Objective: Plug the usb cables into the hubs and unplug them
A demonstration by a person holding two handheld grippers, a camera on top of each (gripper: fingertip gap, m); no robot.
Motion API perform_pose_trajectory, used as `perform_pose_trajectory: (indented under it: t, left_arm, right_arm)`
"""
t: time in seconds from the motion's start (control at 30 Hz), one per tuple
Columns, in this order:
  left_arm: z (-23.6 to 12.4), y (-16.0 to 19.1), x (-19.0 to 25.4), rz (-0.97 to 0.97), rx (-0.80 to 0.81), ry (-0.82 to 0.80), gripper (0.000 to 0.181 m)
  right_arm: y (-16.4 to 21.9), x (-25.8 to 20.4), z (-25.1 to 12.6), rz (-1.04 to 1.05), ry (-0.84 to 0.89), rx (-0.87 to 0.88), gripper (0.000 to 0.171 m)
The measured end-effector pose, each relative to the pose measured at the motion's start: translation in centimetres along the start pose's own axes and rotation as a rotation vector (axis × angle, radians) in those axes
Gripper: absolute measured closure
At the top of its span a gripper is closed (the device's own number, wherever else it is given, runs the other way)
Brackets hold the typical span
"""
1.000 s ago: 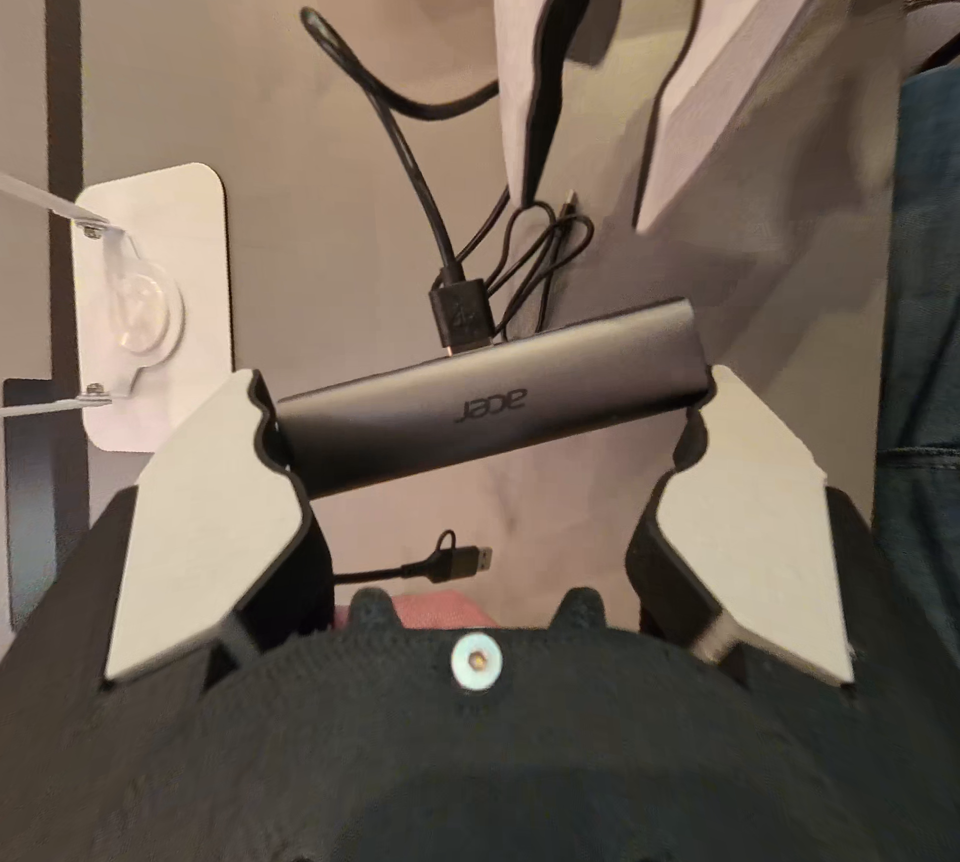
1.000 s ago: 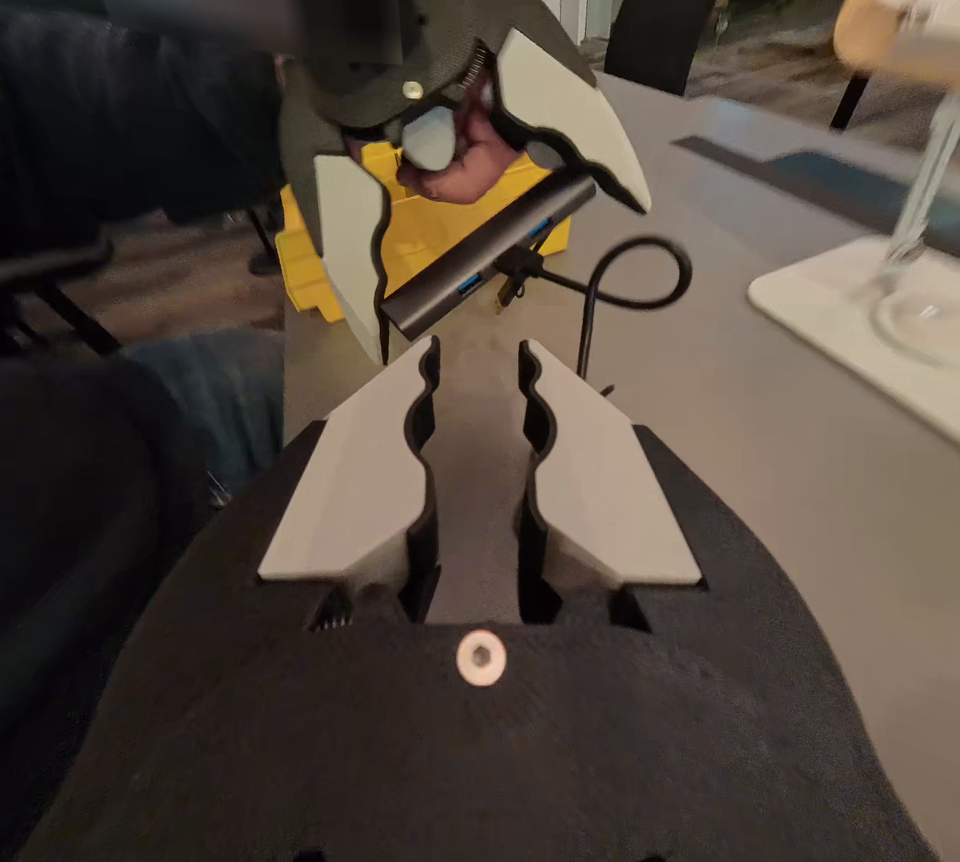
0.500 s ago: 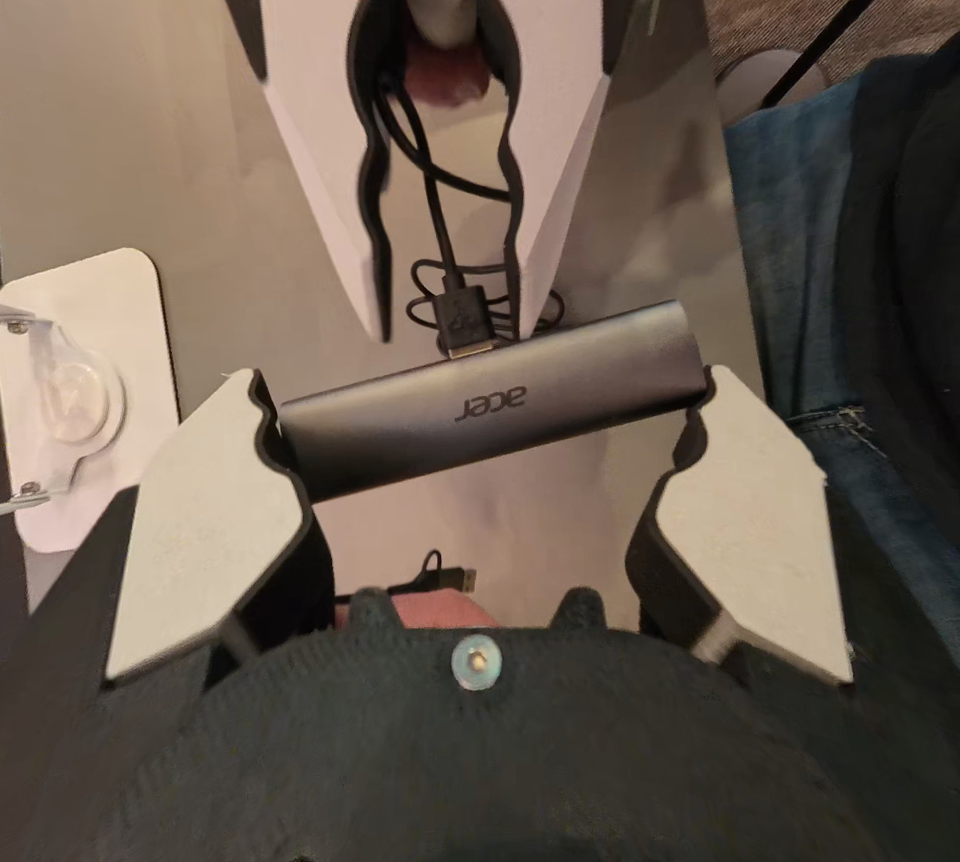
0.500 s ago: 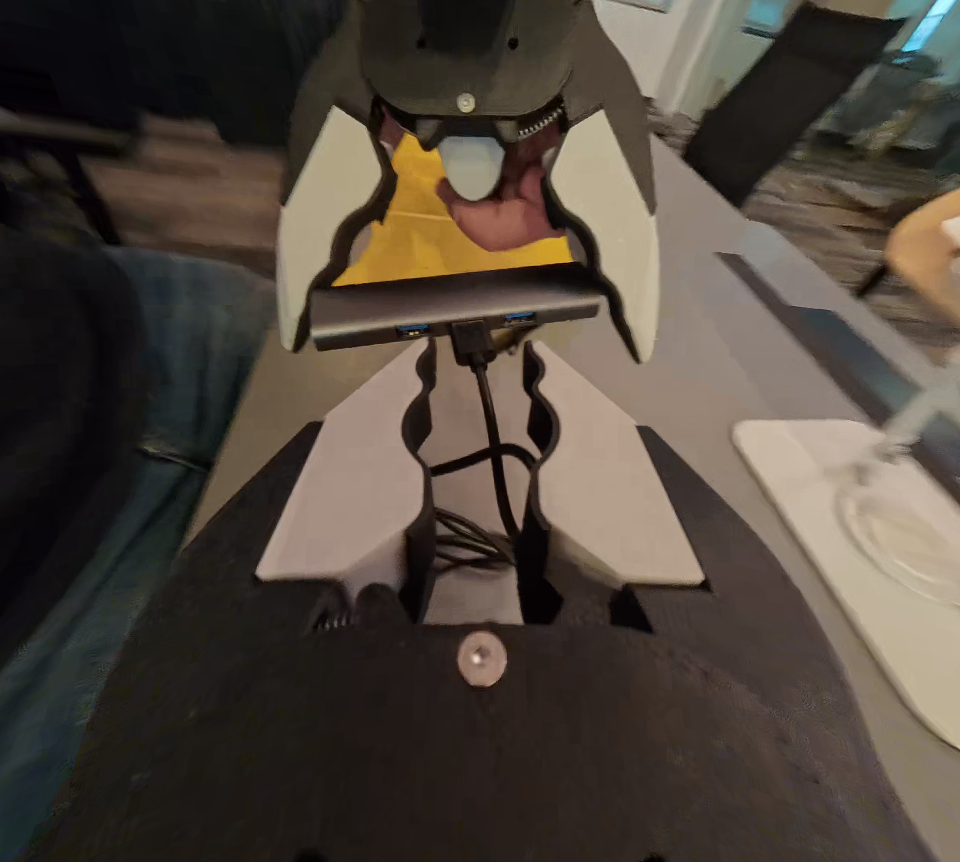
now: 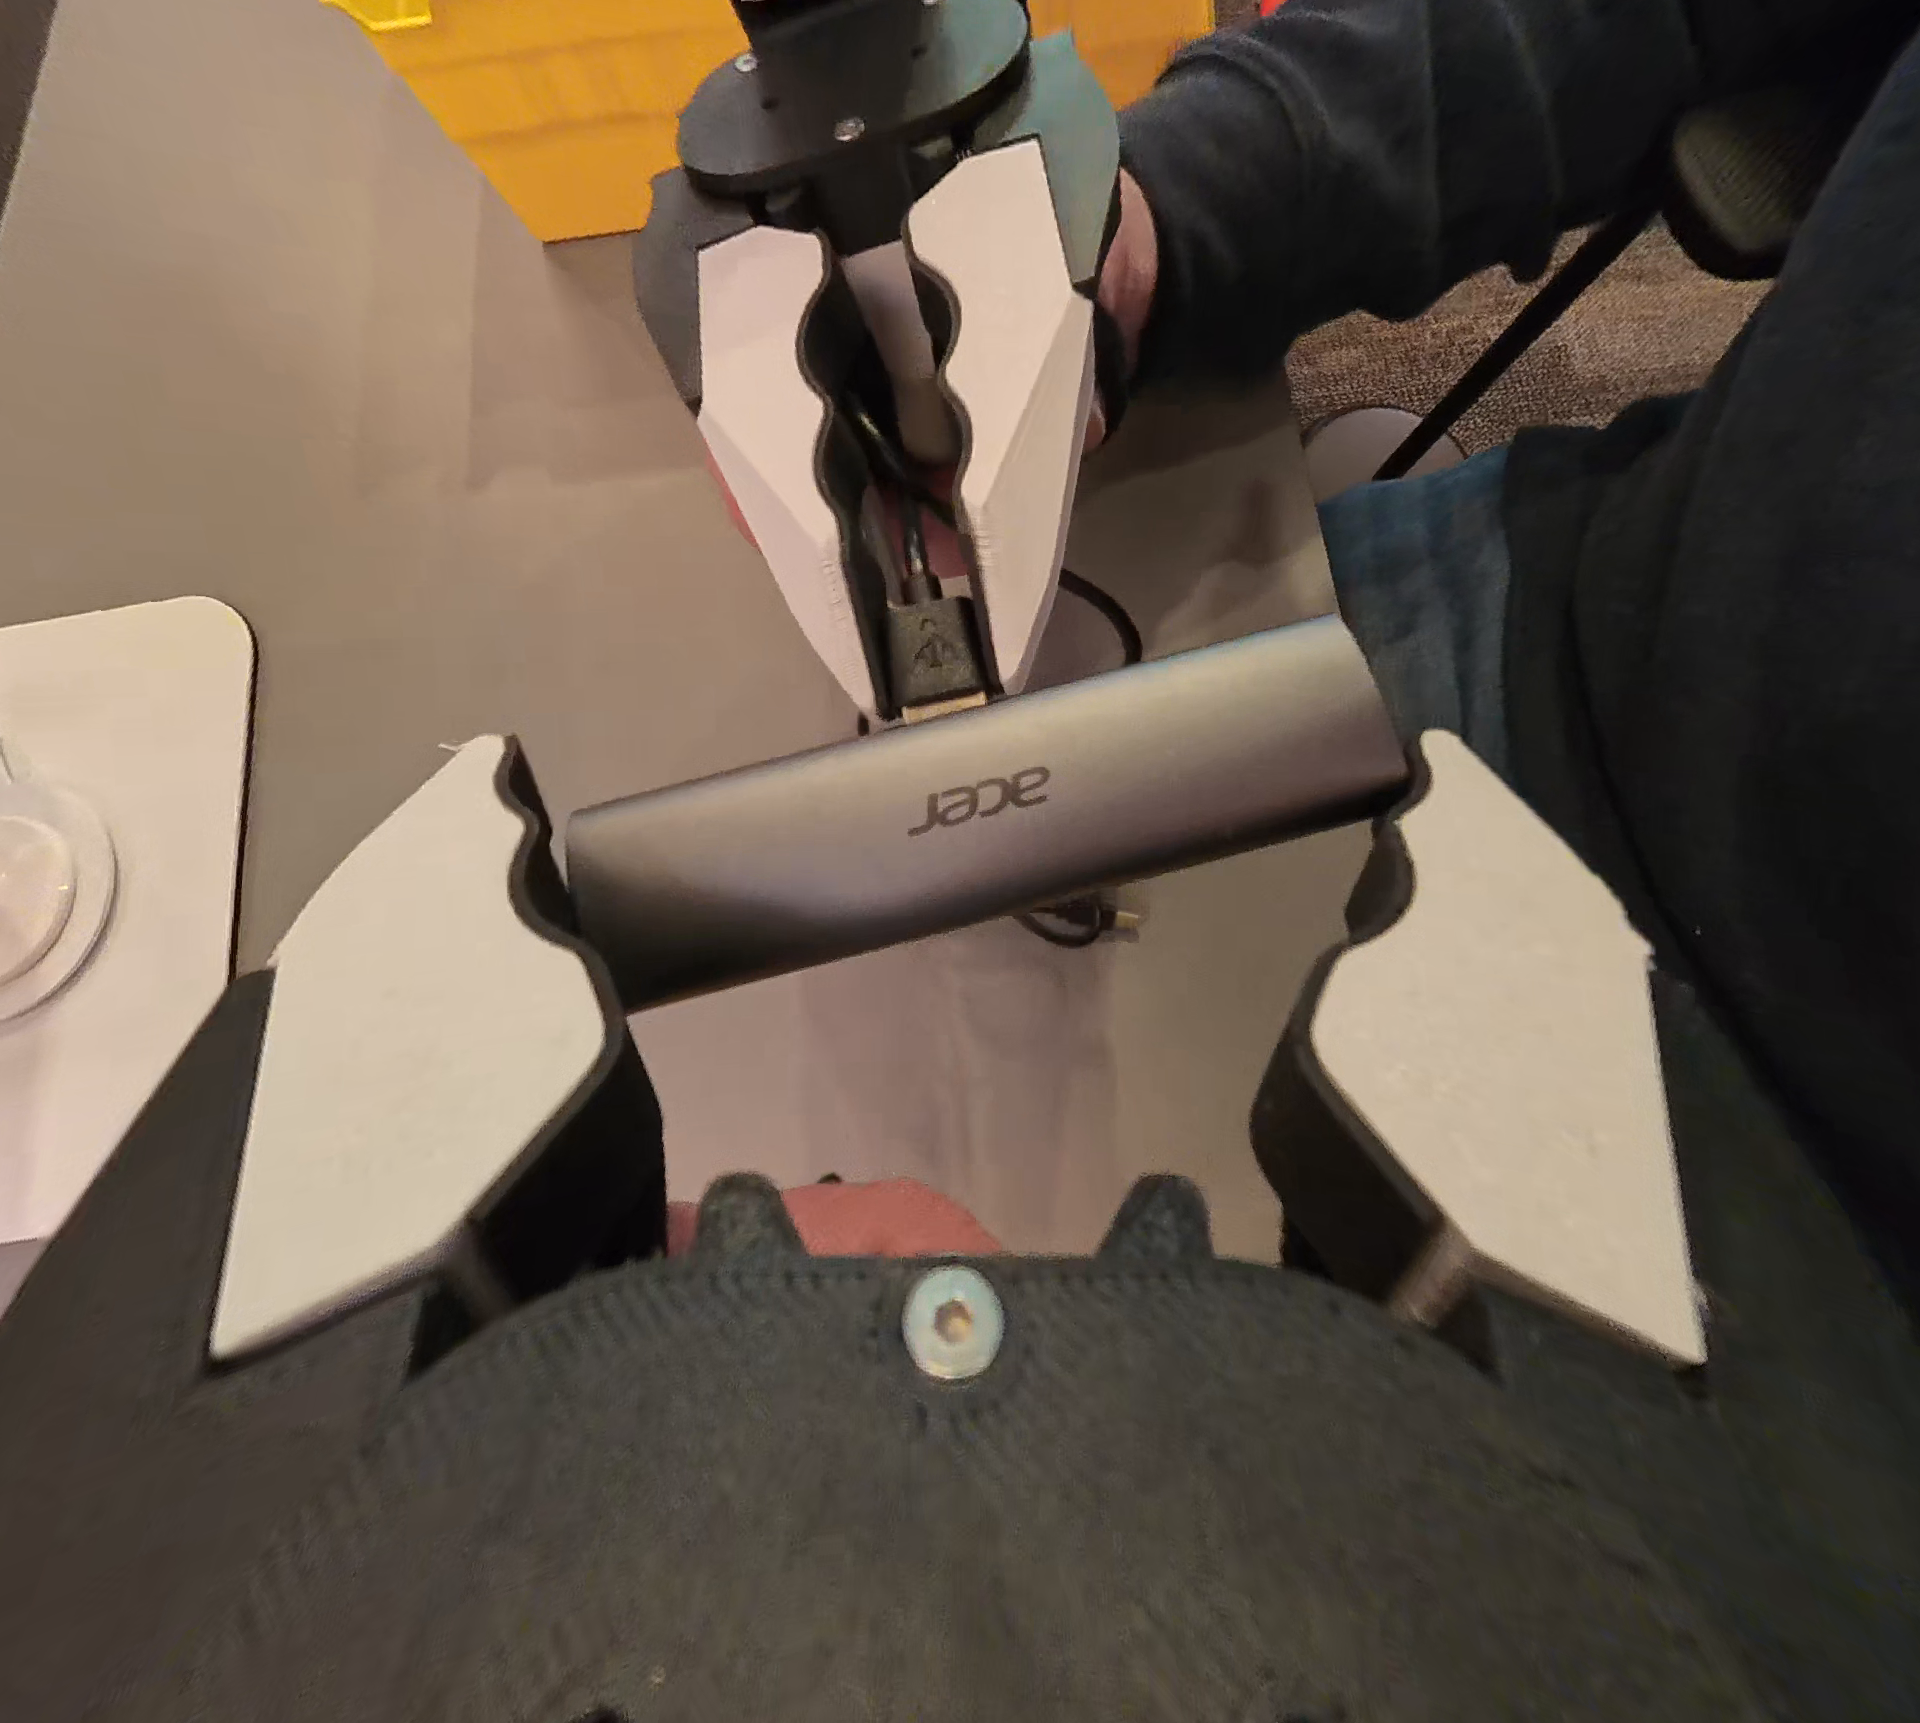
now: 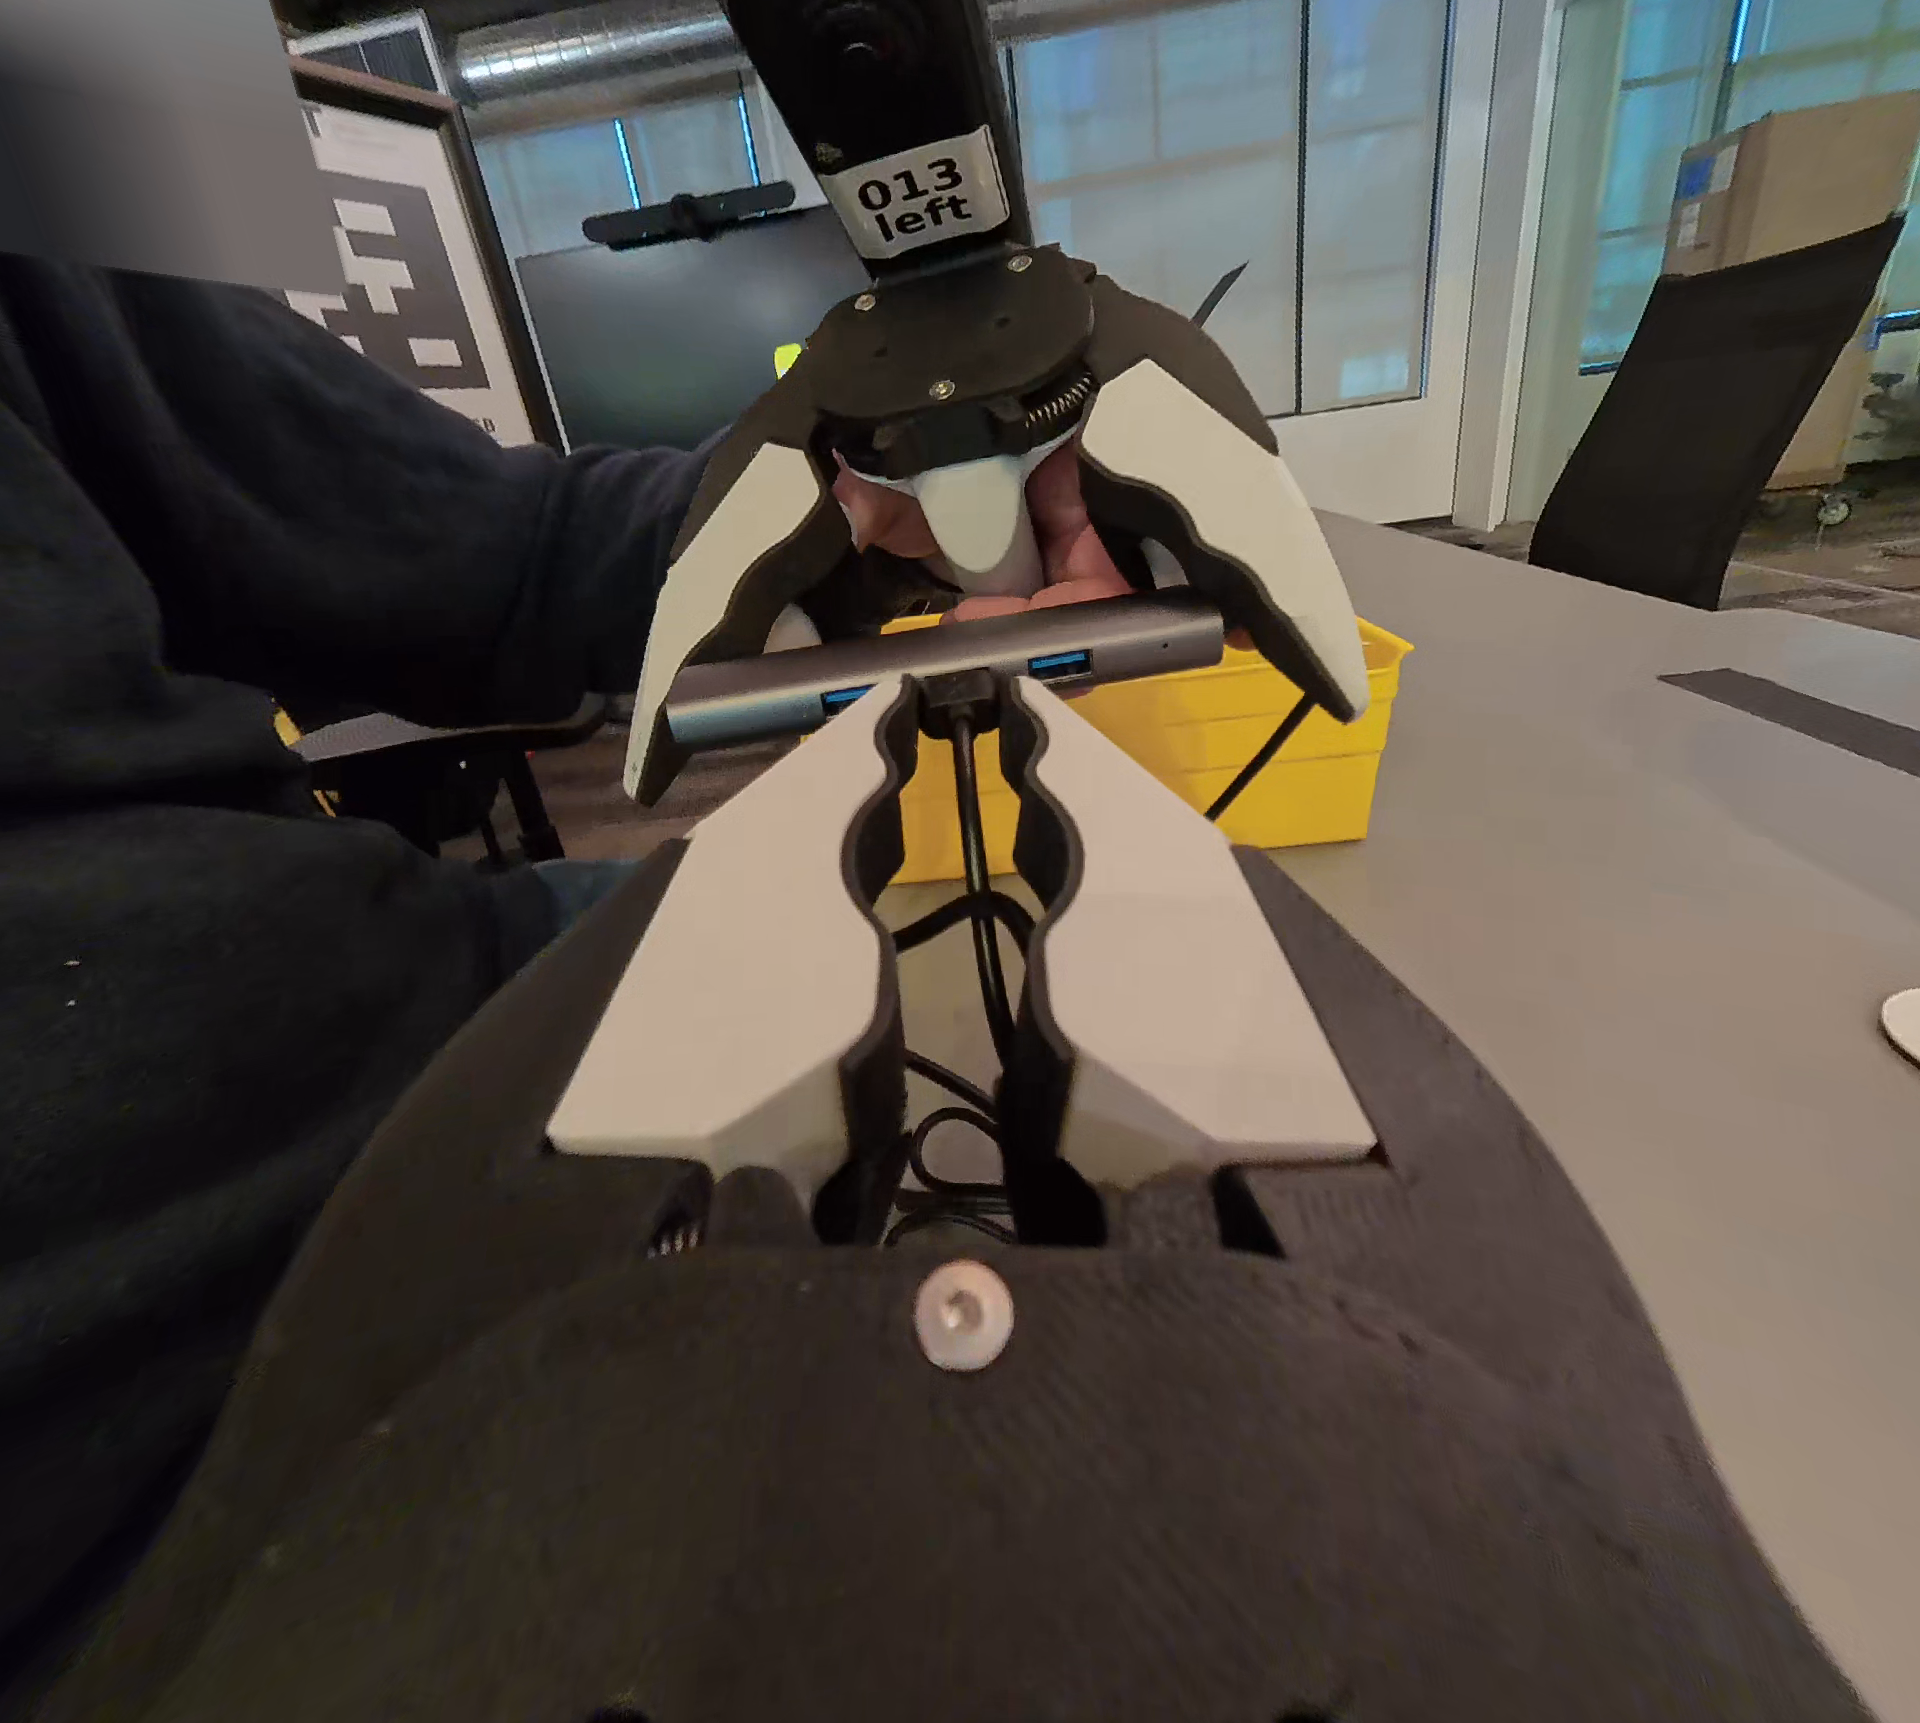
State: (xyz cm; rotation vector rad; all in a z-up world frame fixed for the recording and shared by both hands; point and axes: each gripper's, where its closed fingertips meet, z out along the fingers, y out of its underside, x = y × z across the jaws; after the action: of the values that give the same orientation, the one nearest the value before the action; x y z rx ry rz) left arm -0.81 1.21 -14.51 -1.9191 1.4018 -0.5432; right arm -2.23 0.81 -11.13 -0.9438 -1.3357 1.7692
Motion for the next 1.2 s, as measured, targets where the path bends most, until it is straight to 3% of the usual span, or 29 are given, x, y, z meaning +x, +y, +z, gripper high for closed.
perform_pose_trajectory:
  t: [0.5, 0.57, 0.73, 0.97, 1.2]
  left_arm:
    - [-2.0, -0.8, -1.9, -0.17, 0.167, -0.248, 0.036]
    - [-1.5, -0.3, -1.8, -0.157, 0.13, -0.264, 0.037]
    - [-1.3, -0.3, -1.5, -0.138, 0.111, -0.268, 0.061]
    - [-1.7, 0.2, -2.6, 0.06, -0.065, -0.483, 0.063]
    - [-1.7, 0.0, -2.9, 0.204, -0.173, -0.583, 0.079]
  right_arm:
    - [-0.7, 0.7, -1.3, -0.002, 0.062, 0.105, 0.159]
    - [-0.5, 0.7, -1.0, -0.009, 0.061, 0.084, 0.158]
    - [-0.4, 1.3, -1.2, 0.006, 0.095, 0.07, 0.158]
    - [0.1, 2.1, -1.0, 0.027, 0.163, 0.015, 0.159]
    - [-0.1, 2.8, -1.3, 0.047, 0.201, 0.014, 0.159]
